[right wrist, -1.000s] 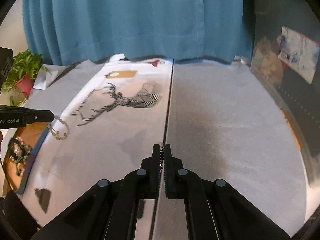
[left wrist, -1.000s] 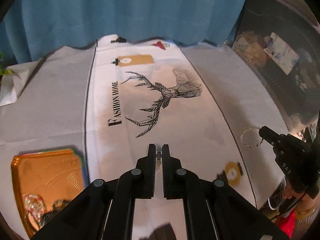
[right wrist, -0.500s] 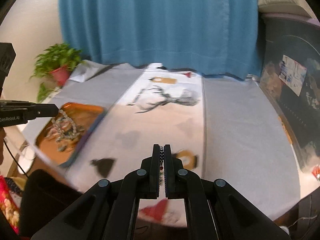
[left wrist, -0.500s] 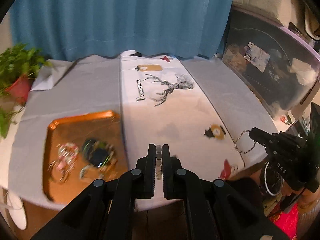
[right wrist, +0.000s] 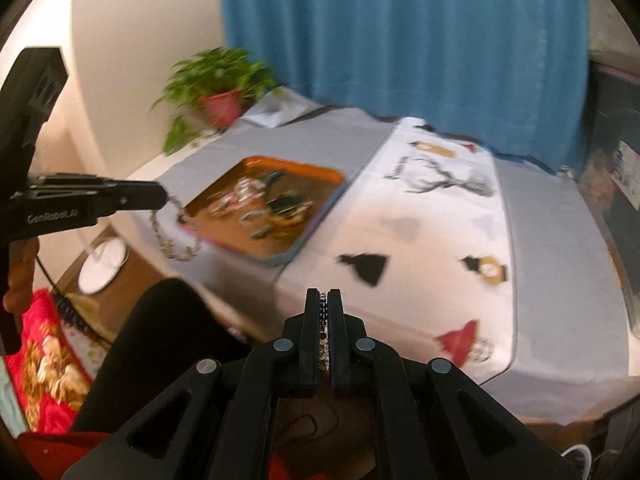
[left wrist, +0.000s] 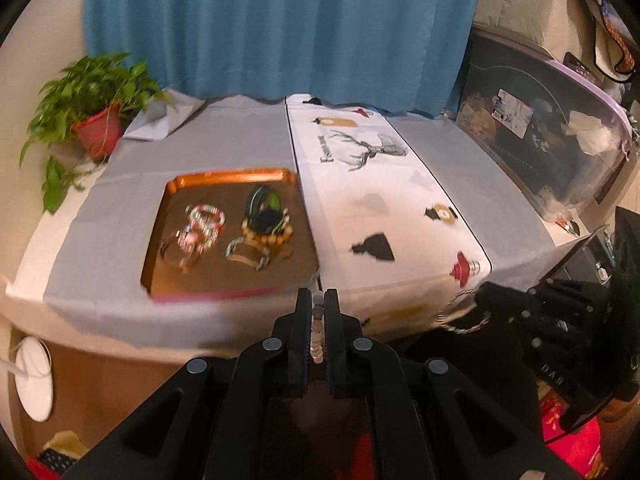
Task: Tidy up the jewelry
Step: 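Carry both chain bracelets over the copper tray with both tools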
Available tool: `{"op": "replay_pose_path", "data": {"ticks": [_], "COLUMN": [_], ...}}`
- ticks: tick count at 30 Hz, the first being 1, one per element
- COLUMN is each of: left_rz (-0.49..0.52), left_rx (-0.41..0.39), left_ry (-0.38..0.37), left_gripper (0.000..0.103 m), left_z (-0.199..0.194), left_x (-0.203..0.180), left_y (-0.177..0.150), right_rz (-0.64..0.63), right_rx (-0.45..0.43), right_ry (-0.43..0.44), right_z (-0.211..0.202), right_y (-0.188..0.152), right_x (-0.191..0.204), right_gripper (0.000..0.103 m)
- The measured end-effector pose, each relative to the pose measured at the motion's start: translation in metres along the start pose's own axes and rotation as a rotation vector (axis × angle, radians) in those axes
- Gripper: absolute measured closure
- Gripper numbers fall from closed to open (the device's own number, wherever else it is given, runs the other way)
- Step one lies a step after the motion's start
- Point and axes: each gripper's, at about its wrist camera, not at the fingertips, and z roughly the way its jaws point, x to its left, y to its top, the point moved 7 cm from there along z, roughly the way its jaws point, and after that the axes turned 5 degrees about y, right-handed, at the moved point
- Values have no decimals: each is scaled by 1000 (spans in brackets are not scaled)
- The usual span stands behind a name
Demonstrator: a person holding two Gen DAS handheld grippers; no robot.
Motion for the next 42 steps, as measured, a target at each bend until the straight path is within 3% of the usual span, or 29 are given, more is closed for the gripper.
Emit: {"op": "replay_pose_path", "data": {"ticks": [7, 12, 19, 24, 34, 42], "left_rz": [-47, -73, -94, -109, -126, -131], "left_rx": [14, 7, -32, -75, -66, 4], "left_ry": [-5, 3, 16, 28, 41, 58], "left_gripper": [99, 99, 99, 99, 99, 99], "left_z": [-13, -17, -14, 3, 95, 179], "left_x": [20, 38, 68, 96, 134, 148], "left_y": [-33, -36, -9, 35, 122, 149], "right_rz": [-53, -96, -139, -159, -136, -101], "right_rx": [57, 69, 52, 25, -9, 29], "right_ry": [79, 102, 119, 118, 48, 20], "right_z": [10, 17, 38, 63, 146, 232], "right_y": [-20, -14, 25, 67, 160, 188], "right_x": [53, 74, 89, 86, 27, -14], "right_gripper": [100, 100, 99, 99, 99, 99]}}
